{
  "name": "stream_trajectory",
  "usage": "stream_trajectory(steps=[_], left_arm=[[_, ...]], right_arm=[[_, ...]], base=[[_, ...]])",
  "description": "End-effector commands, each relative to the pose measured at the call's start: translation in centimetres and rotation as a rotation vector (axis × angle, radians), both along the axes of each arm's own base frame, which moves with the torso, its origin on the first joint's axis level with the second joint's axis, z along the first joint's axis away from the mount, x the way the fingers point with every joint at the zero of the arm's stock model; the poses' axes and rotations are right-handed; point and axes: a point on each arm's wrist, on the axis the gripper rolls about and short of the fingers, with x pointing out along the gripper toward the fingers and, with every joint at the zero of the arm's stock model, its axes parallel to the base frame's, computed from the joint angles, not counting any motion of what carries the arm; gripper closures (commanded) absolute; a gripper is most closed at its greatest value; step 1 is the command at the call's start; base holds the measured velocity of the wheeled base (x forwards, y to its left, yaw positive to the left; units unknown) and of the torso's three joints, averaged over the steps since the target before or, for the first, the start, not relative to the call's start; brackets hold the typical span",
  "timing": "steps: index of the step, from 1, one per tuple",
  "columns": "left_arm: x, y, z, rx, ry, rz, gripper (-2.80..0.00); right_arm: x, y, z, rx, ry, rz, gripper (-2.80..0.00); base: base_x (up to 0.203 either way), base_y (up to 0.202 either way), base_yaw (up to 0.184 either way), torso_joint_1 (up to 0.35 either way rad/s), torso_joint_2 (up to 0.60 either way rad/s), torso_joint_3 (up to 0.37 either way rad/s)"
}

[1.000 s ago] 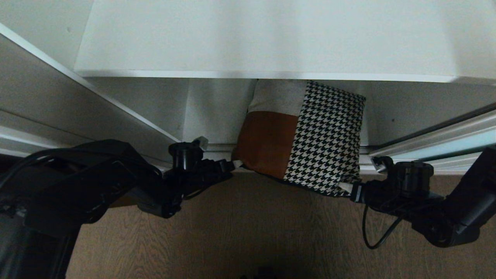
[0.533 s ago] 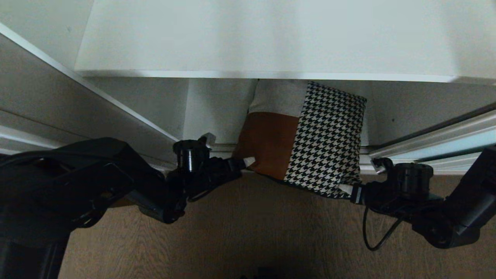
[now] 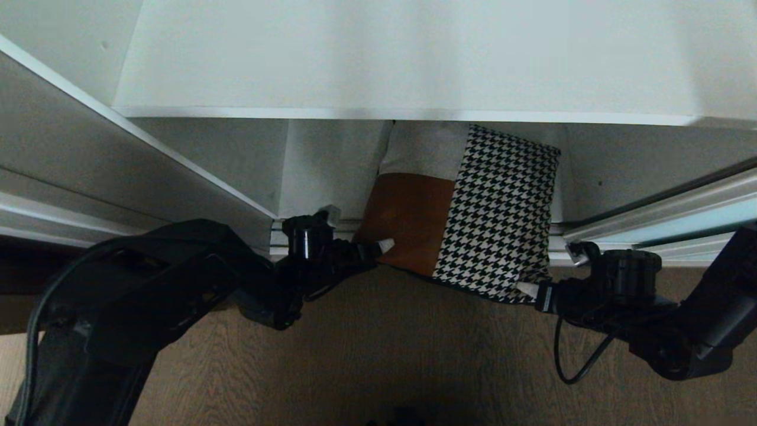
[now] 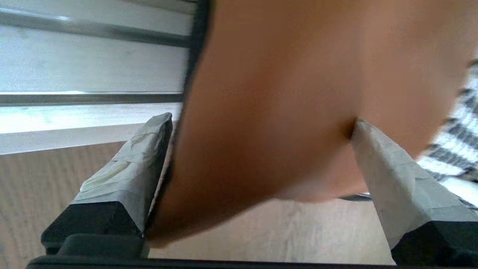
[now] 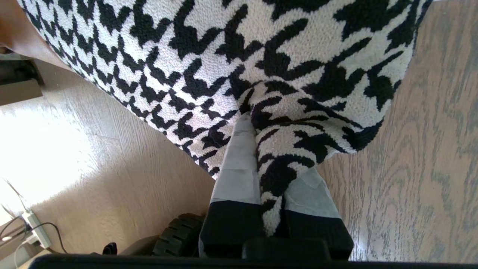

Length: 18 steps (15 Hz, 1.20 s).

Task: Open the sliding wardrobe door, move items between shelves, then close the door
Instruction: Place the pillow on the higher shelf

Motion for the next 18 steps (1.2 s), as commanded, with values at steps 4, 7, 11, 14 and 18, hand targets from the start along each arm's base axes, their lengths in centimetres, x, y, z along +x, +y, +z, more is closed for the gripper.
stream_trajectory(steps=[4,7,11,14,18], left_arm=[[1.3,0.0,-0.2,-0.005,-0.031,0.057,0.0],[2.0,-0.1,-0.6,-0.006,-0.042,0.098,0.0],[2.5,-0.3,-0.3,-0.012,-0.055,0.103,0.0],[2.3,-0.2,-0.3,-0.001,-0.035,0.11,0.0],[1.3,0.2,3.3,0.004,-0.068,0.248,0.0]], right_arm=[[0.1,0.0,-0.1,0.006,-0.006,0.012,0.0],[0.0,0.0,0.1,0.008,-0.009,0.016,0.0],[-0.3,0.0,0.2,0.016,-0.005,0.033,0.0],[-0.3,-0.1,0.4,0.016,-0.012,0.03,0.0],[-1.8,0.1,3.3,0.023,-0.078,0.044,0.0]], base=[[0.0,0.0,0.0,0.0,0.0,0.0],[0.0,0.0,0.0,0.0,0.0,0.0],[0.0,0.0,0.0,0.0,0.0,0.0],[0.0,0.0,0.0,0.0,0.0,0.0],[0.0,0.0,0.0,0.0,0.0,0.0]])
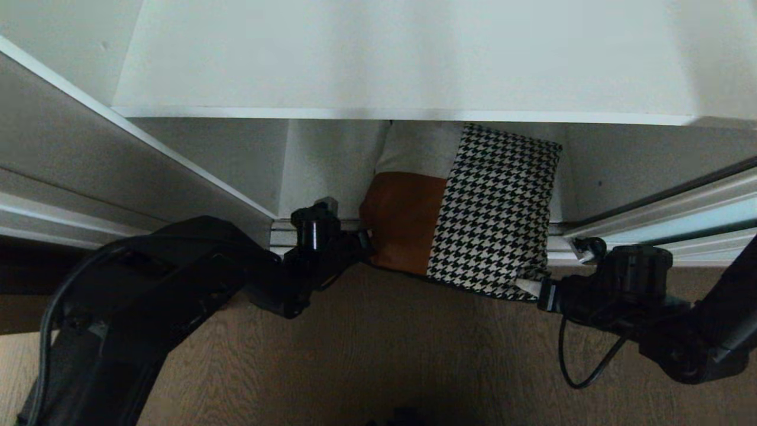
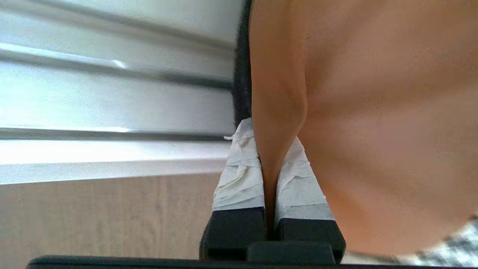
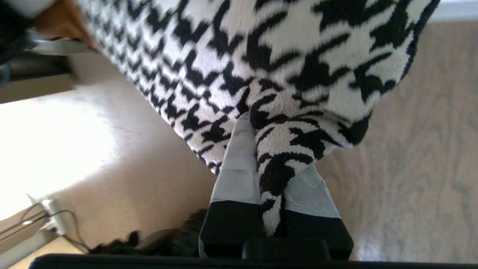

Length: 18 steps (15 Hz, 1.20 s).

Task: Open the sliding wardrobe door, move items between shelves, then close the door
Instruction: Place the pillow on the higher shelf

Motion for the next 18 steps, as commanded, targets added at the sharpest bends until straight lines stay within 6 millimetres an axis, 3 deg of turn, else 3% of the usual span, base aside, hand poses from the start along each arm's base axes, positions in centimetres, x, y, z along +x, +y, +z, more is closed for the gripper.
stream_trajectory(steps=[1,4,8,14,18], left_arm=[[-1.1,0.2,3.4,-0.02,-0.053,0.038,0.0],[-4.1,0.3,6.5,-0.014,-0.04,0.046,0.0],[-7.8,-1.2,8.7,-0.013,-0.045,-0.018,0.0],[-12.8,-0.1,14.2,-0.028,-0.071,-0.044,0.0],[-16.1,0.2,16.3,0.062,-0.091,-0.055,0.0]], right_arm=[[-1.2,0.1,2.2,0.01,-0.058,0.008,0.0],[-3.5,0.2,4.3,0.02,-0.102,0.026,0.0],[-6.5,0.7,7.0,0.035,-0.17,0.059,0.0],[-12.8,0.9,12.9,0.056,-0.253,0.116,0.0],[-16.8,0.6,15.4,0.066,-0.264,0.142,0.0]], base=[[0.0,0.0,0.0,0.0,0.0,0.0],[0.0,0.0,0.0,0.0,0.0,0.0],[0.0,0.0,0.0,0.0,0.0,0.0],[0.0,0.0,0.0,0.0,0.0,0.0],[0.0,0.0,0.0,0.0,0.0,0.0]])
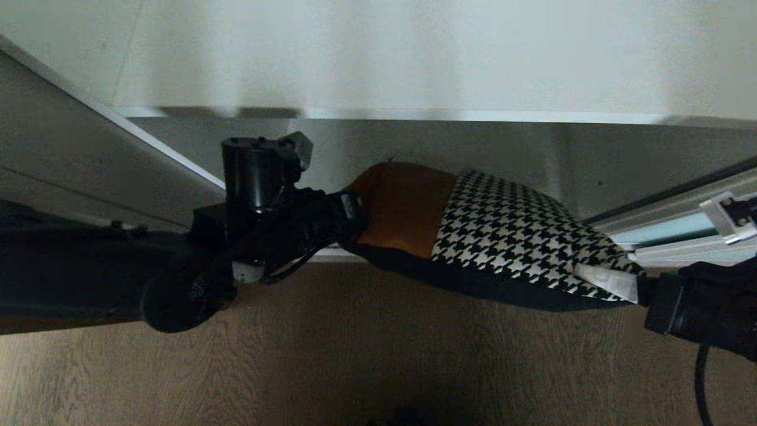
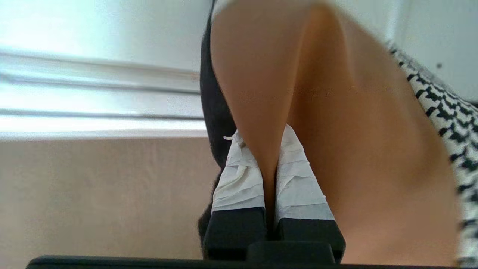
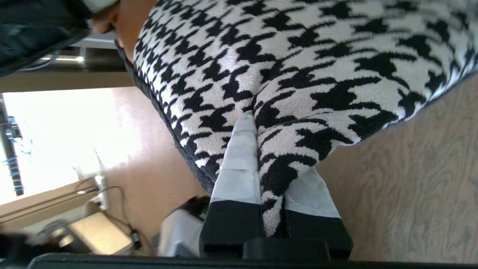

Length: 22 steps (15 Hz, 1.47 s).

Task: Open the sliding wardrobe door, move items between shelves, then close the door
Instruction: Place the pillow on the higher shelf

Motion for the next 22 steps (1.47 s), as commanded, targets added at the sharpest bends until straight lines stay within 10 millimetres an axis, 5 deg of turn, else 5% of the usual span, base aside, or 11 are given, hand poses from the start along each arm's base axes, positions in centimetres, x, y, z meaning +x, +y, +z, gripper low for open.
stream_trajectory(steps=[1,13,18,22], left_arm=[[-1.8,0.6,2.2,-0.018,-0.056,-0.007,0.0],[-12.4,2.4,6.3,-0.023,-0.087,-0.094,0.0],[-16.6,0.8,2.9,0.091,-0.044,-0.294,0.0],[-18.8,0.5,5.1,0.035,-0.104,-0.393,0.0]], right_arm=[[-2.7,-0.5,2.2,0.026,-0.078,0.009,0.0],[-14.1,-3.3,4.2,0.072,-0.028,0.016,0.0],[-15.2,-3.6,3.9,0.053,-0.008,0.039,0.0],[-15.0,-3.4,4.4,0.054,0.002,0.095,0.0]], base=[[0.0,0.0,0.0,0.0,0.0,0.0],[0.0,0.0,0.0,0.0,0.0,0.0],[0.0,0.0,0.0,0.0,0.0,0.0],[0.0,0.0,0.0,0.0,0.0,0.0]])
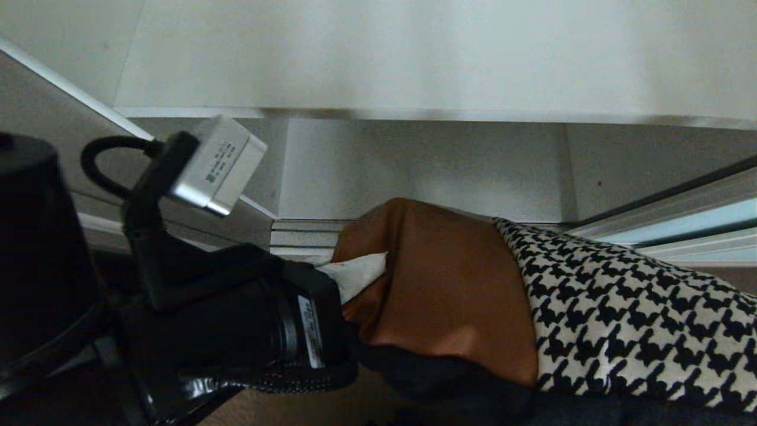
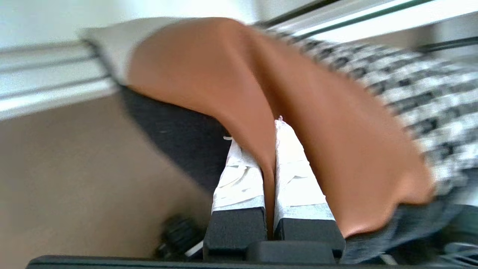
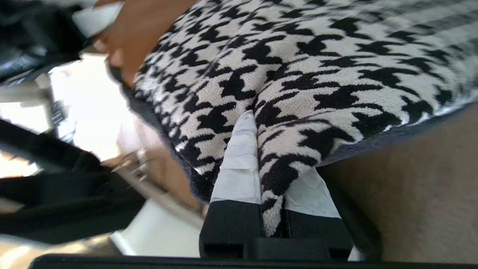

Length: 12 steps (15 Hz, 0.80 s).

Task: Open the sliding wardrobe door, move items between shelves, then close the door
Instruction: Place the pillow on the higher shelf

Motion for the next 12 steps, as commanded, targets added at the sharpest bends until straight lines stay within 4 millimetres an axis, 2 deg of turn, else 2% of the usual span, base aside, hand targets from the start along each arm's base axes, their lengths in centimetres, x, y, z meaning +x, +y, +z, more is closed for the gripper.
stream_trajectory(steps=[1,6,10,12], left_arm=[[-0.7,-0.1,0.7,-0.026,-0.013,-0.033,0.0],[-1.6,0.5,0.9,-0.051,-0.016,-0.059,0.0],[-1.7,0.6,-0.7,-0.028,0.028,-0.053,0.0],[-1.5,0.4,-0.9,-0.039,0.045,-0.05,0.0]], right_arm=[[0.3,0.2,0.1,0.005,0.016,0.047,0.0],[0.1,0.2,0.0,0.011,0.016,0.072,0.0],[0.1,0.2,0.0,0.017,0.023,0.077,0.0],[0.0,0.2,-0.1,0.019,0.028,0.084,0.0]], base=[[0.0,0.0,0.0,0.0,0.0,0.0],[0.0,0.0,0.0,0.0,0.0,0.0],[0.0,0.0,0.0,0.0,0.0,0.0],[-0.111,0.0,0.001,0.007,0.0,0.001]])
